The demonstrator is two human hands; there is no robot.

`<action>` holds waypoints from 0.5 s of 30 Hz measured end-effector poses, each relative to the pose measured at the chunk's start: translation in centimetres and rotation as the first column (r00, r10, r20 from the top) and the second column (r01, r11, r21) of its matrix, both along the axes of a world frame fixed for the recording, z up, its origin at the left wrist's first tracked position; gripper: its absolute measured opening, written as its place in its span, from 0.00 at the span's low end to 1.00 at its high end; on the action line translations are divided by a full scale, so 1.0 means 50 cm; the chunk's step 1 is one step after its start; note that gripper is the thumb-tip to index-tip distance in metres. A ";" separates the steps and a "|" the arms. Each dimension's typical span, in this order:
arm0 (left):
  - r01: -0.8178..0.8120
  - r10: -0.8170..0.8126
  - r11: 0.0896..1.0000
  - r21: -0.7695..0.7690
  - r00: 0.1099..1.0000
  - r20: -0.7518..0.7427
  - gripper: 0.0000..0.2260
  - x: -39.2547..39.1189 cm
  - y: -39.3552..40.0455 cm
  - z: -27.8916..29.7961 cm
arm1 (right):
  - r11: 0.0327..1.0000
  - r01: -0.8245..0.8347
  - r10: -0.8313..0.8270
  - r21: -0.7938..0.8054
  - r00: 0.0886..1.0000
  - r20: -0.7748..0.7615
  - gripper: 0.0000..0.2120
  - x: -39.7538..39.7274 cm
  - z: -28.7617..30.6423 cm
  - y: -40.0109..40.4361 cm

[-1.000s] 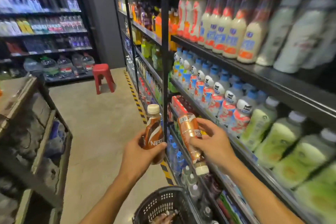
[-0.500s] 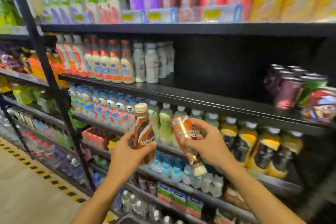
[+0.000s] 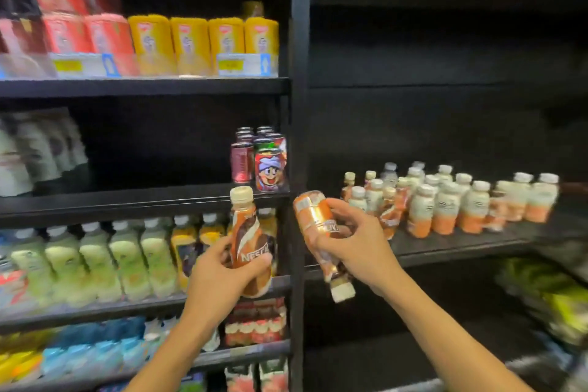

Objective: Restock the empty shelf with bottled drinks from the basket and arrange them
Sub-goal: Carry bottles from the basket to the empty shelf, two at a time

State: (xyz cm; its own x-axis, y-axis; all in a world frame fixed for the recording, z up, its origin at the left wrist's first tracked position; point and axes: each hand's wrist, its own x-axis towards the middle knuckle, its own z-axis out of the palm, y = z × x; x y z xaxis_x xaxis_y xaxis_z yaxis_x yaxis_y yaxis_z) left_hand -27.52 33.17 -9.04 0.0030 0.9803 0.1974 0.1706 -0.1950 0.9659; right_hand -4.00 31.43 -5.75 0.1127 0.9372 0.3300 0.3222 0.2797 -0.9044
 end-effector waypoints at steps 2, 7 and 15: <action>0.043 -0.043 0.999 -0.005 0.999 0.002 0.17 0.092 -0.015 -0.001 | 0.999 0.054 -0.054 -0.003 0.999 0.006 0.36 0.087 0.005 -0.036; 0.118 -0.118 0.993 -0.003 0.993 -0.024 0.19 0.270 -0.031 -0.003 | 0.988 0.156 -0.156 0.011 0.988 -0.008 0.34 0.259 0.013 -0.100; 0.157 -0.159 0.987 -0.031 0.983 -0.091 0.22 0.423 0.030 -0.045 | 0.970 0.243 -0.241 0.025 0.969 -0.050 0.33 0.412 -0.017 -0.101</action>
State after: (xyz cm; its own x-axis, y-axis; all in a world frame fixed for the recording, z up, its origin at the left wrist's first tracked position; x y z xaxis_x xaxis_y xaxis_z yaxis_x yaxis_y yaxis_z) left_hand -6.35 34.69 -11.30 0.1754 0.9705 0.1657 0.2289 -0.2039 0.9519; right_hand 16.60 26.38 -6.59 0.3509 0.8697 0.3472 0.3415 0.2264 -0.9122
